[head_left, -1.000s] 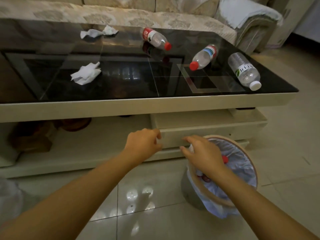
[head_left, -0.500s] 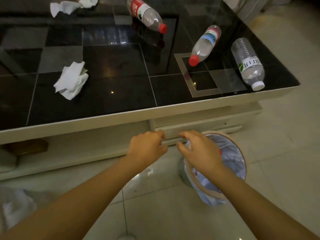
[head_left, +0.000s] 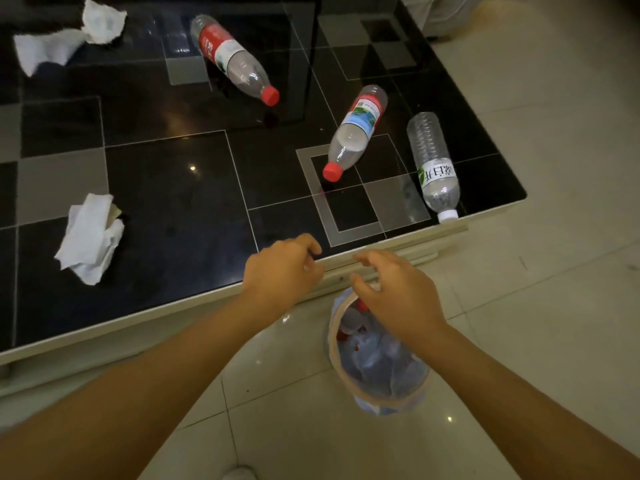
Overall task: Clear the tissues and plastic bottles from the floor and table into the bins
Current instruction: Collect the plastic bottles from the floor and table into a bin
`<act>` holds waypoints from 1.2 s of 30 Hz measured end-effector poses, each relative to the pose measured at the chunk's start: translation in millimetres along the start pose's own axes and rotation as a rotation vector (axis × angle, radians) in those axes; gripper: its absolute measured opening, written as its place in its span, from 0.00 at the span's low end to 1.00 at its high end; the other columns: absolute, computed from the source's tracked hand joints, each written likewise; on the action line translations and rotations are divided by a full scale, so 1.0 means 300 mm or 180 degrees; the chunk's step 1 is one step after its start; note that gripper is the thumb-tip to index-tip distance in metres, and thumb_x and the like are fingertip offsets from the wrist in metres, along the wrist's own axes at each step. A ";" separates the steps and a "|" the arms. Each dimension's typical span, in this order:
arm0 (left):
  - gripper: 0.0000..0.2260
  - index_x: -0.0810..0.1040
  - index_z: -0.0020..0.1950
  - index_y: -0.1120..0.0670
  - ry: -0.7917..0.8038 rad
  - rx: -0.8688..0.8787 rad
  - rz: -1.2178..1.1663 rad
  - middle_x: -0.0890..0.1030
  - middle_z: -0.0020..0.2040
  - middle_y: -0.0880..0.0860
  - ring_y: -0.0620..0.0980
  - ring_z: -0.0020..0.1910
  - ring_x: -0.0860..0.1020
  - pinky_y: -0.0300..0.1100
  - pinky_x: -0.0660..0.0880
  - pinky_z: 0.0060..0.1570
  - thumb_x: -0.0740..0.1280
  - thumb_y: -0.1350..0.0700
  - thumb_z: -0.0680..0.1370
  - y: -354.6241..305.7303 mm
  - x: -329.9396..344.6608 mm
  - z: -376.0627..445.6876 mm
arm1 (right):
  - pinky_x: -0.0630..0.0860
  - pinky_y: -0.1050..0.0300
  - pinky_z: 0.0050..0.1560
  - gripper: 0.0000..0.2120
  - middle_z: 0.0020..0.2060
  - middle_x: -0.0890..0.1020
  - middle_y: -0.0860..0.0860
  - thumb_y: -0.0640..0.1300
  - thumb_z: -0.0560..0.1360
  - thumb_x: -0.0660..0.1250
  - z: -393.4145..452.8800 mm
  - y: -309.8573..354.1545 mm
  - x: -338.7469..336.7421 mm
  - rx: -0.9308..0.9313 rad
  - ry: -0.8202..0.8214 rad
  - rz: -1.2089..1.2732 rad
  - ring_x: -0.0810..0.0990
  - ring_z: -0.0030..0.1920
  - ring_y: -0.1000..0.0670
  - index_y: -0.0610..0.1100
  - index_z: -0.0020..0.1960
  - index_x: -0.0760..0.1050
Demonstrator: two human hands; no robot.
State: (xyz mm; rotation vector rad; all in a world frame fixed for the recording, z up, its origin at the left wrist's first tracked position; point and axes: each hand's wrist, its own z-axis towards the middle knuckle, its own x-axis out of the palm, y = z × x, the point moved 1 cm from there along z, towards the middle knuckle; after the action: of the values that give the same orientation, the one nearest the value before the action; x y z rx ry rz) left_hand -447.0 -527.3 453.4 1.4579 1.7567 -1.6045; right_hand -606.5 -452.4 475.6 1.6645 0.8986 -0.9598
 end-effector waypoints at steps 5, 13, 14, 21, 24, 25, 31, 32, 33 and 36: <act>0.11 0.74 0.59 0.45 -0.0130 0.0145 -0.0187 0.79 0.44 0.42 0.45 0.48 0.78 0.45 0.75 0.47 0.64 0.48 0.77 -0.125 0.013 0.190 | 0.75 0.50 0.54 0.18 0.61 0.77 0.51 0.50 0.77 0.62 0.153 -0.124 -0.041 -0.0085 -0.0149 0.0049 0.75 0.58 0.49 0.49 0.66 0.71; 0.15 0.72 0.65 0.49 -0.0756 0.0342 0.0533 0.77 0.58 0.56 0.54 0.55 0.75 0.49 0.72 0.50 0.60 0.51 0.79 -0.323 -0.125 0.525 | 0.76 0.45 0.50 0.17 0.58 0.77 0.46 0.43 0.74 0.64 0.452 -0.300 -0.252 -0.0832 -0.0525 -0.0669 0.77 0.54 0.44 0.45 0.62 0.74; 0.17 0.69 0.68 0.50 -0.0666 0.0429 0.0786 0.75 0.61 0.56 0.55 0.58 0.73 0.50 0.72 0.52 0.62 0.52 0.78 -0.339 -0.153 0.570 | 0.76 0.45 0.52 0.18 0.59 0.76 0.45 0.42 0.74 0.65 0.494 -0.321 -0.288 -0.0914 -0.0461 -0.0833 0.77 0.56 0.44 0.45 0.64 0.73; 0.45 0.49 0.77 0.45 0.0482 0.1076 0.3183 0.56 0.75 0.57 0.59 0.69 0.65 0.50 0.73 0.58 0.74 0.60 0.70 -0.381 -0.247 0.771 | 0.74 0.50 0.56 0.32 0.72 0.62 0.47 0.39 0.72 0.69 0.697 -0.466 -0.443 -0.1224 0.0403 -0.2005 0.69 0.65 0.43 0.49 0.72 0.60; 0.45 0.48 0.77 0.44 0.0706 0.1192 0.3331 0.53 0.76 0.57 0.59 0.69 0.65 0.49 0.75 0.56 0.74 0.60 0.70 -0.407 -0.214 0.801 | 0.75 0.51 0.57 0.35 0.74 0.58 0.49 0.38 0.71 0.69 0.714 -0.486 -0.442 -0.1304 0.0664 -0.2109 0.68 0.66 0.44 0.51 0.73 0.57; 0.44 0.49 0.77 0.44 0.0718 0.1242 0.3364 0.53 0.76 0.57 0.59 0.69 0.65 0.49 0.75 0.56 0.73 0.60 0.71 -0.413 -0.200 0.806 | 0.75 0.51 0.57 0.35 0.74 0.58 0.50 0.39 0.71 0.70 0.715 -0.485 -0.437 -0.1370 0.0736 -0.2129 0.68 0.65 0.45 0.51 0.73 0.57; 0.36 0.55 0.76 0.49 0.0470 0.1456 0.3398 0.54 0.74 0.58 0.59 0.64 0.71 0.48 0.75 0.54 0.70 0.60 0.74 -0.397 -0.163 0.808 | 0.76 0.53 0.53 0.37 0.73 0.58 0.50 0.42 0.69 0.73 0.722 -0.456 -0.399 -0.1609 0.0767 -0.2223 0.66 0.65 0.46 0.51 0.72 0.58; 0.35 0.56 0.75 0.49 0.0413 0.1499 0.3445 0.54 0.74 0.58 0.59 0.65 0.70 0.49 0.74 0.56 0.70 0.59 0.73 -0.386 -0.166 0.808 | 0.77 0.52 0.54 0.37 0.73 0.58 0.50 0.43 0.69 0.73 0.720 -0.450 -0.390 -0.1593 0.0772 -0.2243 0.66 0.65 0.46 0.51 0.72 0.58; 0.35 0.57 0.75 0.50 0.0371 0.1576 0.3517 0.55 0.73 0.57 0.58 0.67 0.68 0.50 0.73 0.60 0.71 0.56 0.73 -0.374 -0.169 0.807 | 0.77 0.51 0.54 0.38 0.73 0.57 0.49 0.43 0.69 0.73 0.717 -0.444 -0.382 -0.1559 0.0794 -0.2268 0.66 0.66 0.46 0.51 0.72 0.57; 0.36 0.60 0.74 0.50 0.0369 0.1706 0.3631 0.58 0.73 0.54 0.54 0.69 0.64 0.48 0.66 0.65 0.71 0.42 0.71 -0.329 -0.182 0.781 | 0.77 0.50 0.55 0.38 0.73 0.56 0.49 0.42 0.70 0.72 0.698 -0.419 -0.363 -0.1495 0.0868 -0.2349 0.66 0.66 0.45 0.51 0.73 0.56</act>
State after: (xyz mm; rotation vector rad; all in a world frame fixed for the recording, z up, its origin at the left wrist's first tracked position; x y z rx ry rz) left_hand -592.9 -741.2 478.8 2.1975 0.2503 -1.3157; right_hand -801.6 -635.5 482.2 1.0700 1.8416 -0.8942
